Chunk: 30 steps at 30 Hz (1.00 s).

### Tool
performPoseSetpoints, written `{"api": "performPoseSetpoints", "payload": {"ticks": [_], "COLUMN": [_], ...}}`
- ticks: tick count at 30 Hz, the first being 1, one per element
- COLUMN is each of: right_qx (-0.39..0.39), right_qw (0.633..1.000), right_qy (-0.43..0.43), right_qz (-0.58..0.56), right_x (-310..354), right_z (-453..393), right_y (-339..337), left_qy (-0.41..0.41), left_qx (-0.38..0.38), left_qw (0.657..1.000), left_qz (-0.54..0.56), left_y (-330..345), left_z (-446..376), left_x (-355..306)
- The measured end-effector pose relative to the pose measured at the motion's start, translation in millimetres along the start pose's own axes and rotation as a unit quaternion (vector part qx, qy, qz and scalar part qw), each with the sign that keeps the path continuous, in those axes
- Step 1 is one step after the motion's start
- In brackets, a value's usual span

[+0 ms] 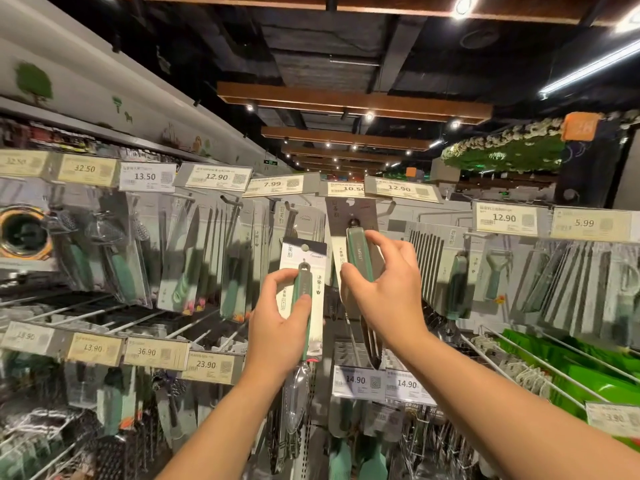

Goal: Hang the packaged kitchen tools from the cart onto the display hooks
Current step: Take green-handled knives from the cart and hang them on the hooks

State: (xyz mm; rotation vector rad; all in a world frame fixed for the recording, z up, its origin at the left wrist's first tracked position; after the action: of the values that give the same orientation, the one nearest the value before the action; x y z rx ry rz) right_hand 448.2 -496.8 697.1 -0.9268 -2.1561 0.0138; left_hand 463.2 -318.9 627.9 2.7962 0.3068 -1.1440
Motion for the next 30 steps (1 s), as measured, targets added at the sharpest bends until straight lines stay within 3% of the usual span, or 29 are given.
{"api": "performPoseSetpoints", "payload": {"ticks": [10,15,24,30], "right_qx": [-0.004,-0.009,0.083,0.094], "right_qw": [1.000,0.999,0.982,0.977], "right_qy": [-0.008,0.037,0.170,0.189], "right_qz": [0.012,-0.002,0.027,0.027], "right_x": [-8,-16,-57,-77], "right_z": [3,-3,-37,-78], "right_y": [17,23,62,86], "left_qy": [0.002,-0.007,-0.031,-0.031], "left_qx": [-0.020,-0.022,-0.017,-0.021], "left_qw": [1.000,0.999,0.998,0.996], "left_qz": [0.022,0.034,0.060,0.082], "left_y": [-5,-5,1,6], "left_z": [-7,-13,-23,-33], "left_x": [7,14,25,30]}}
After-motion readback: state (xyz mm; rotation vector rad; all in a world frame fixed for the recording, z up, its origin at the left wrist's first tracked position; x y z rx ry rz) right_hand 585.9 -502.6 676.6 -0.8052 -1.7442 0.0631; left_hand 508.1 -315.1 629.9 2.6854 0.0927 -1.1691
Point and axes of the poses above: each hand's wrist, its own z-axis away from the middle knuckle, its own y-axis out of the palm, x = y × z, the point moved 7 cm from there along -z, towards the middle knuckle, and after that the axes turned 9 degrees about y, right-handed, at the moved point
